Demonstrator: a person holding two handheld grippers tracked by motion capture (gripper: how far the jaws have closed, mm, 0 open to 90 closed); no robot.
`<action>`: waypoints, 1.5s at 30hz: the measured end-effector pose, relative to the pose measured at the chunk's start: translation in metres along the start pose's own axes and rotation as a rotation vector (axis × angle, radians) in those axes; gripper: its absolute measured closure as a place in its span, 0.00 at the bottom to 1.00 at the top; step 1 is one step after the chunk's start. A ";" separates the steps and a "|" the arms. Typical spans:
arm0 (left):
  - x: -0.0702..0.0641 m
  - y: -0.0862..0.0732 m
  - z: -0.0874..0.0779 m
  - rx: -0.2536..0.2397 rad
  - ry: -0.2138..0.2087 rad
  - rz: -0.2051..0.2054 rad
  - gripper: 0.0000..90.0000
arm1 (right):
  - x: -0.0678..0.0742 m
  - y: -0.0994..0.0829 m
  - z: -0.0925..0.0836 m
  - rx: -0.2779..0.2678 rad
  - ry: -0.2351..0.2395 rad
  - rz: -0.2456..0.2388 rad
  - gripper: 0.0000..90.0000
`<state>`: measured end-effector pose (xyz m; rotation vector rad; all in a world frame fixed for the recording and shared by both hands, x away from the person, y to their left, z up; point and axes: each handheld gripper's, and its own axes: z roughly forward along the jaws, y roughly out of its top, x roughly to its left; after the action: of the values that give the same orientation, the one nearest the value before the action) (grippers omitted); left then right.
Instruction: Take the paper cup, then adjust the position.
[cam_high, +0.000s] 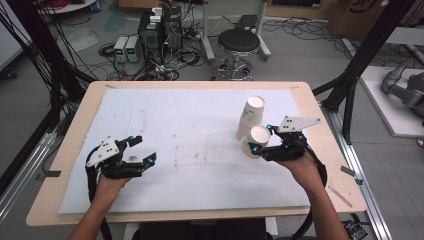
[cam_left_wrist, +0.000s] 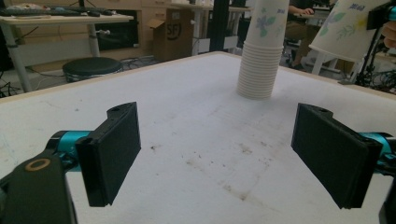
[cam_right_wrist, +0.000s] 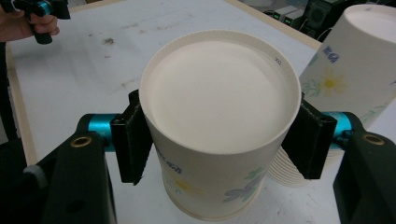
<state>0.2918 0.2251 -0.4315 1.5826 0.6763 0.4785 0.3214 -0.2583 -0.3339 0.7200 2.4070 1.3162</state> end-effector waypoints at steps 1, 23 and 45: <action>0.000 0.000 0.000 0.002 -0.004 0.004 0.17 | 0.000 0.000 0.002 -0.001 0.006 0.001 0.37; -0.006 0.002 0.012 0.012 -0.066 0.028 0.17 | 0.011 -0.016 0.018 -0.023 0.042 0.019 0.37; -0.031 0.011 0.039 0.058 -0.218 0.073 0.18 | 0.033 -0.005 0.058 -0.028 0.159 -0.019 0.37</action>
<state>0.2960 0.1745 -0.4226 1.6900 0.4713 0.3360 0.3209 -0.2020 -0.3694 0.6044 2.5052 1.4468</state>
